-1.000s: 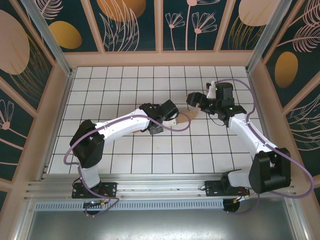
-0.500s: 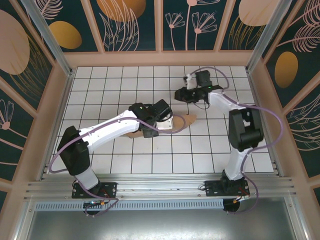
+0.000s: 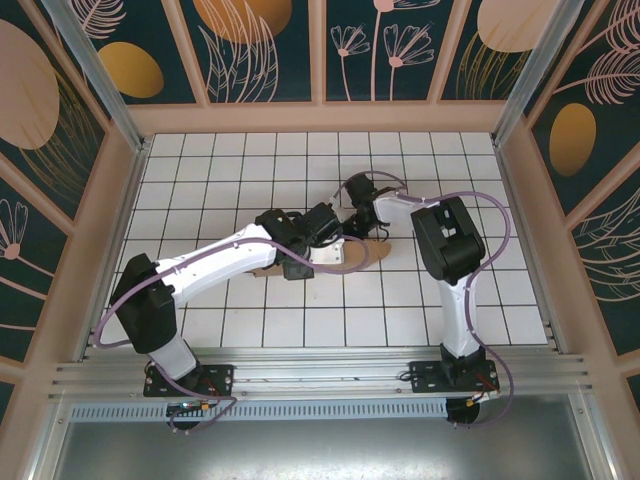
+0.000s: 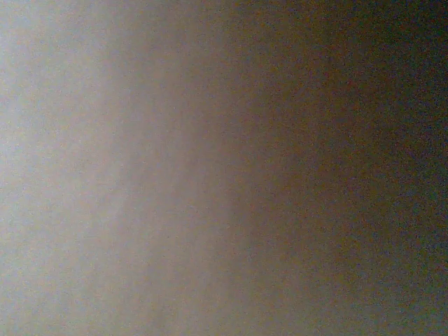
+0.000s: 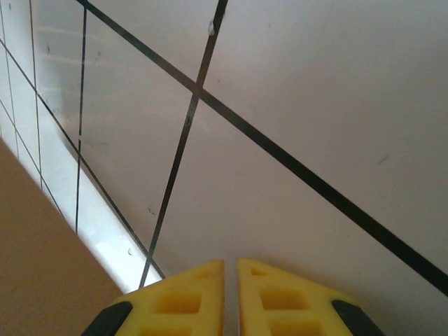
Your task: Fold the paper box
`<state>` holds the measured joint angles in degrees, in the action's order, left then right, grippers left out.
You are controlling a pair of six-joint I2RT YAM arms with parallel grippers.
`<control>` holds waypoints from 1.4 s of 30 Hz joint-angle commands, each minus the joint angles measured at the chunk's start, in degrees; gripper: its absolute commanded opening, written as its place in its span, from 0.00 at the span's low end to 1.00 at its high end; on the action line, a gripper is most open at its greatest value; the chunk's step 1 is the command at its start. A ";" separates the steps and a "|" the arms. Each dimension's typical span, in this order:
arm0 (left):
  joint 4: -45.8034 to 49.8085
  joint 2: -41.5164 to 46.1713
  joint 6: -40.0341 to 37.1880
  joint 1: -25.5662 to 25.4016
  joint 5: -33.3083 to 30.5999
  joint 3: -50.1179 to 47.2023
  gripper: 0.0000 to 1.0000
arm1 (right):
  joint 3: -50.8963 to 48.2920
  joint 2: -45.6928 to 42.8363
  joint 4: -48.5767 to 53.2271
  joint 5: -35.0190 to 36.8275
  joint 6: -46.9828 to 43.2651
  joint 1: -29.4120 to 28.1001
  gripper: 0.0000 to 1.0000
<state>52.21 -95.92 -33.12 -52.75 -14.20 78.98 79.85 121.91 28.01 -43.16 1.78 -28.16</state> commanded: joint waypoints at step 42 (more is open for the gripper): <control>-15.18 9.51 -0.27 1.04 -10.10 -1.60 0.99 | -1.52 -9.66 -6.59 6.93 3.32 2.32 0.26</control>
<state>38.52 -89.45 -34.41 -52.03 -22.74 75.96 76.77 114.67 20.88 -37.82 5.39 -25.71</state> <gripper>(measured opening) 0.987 0.261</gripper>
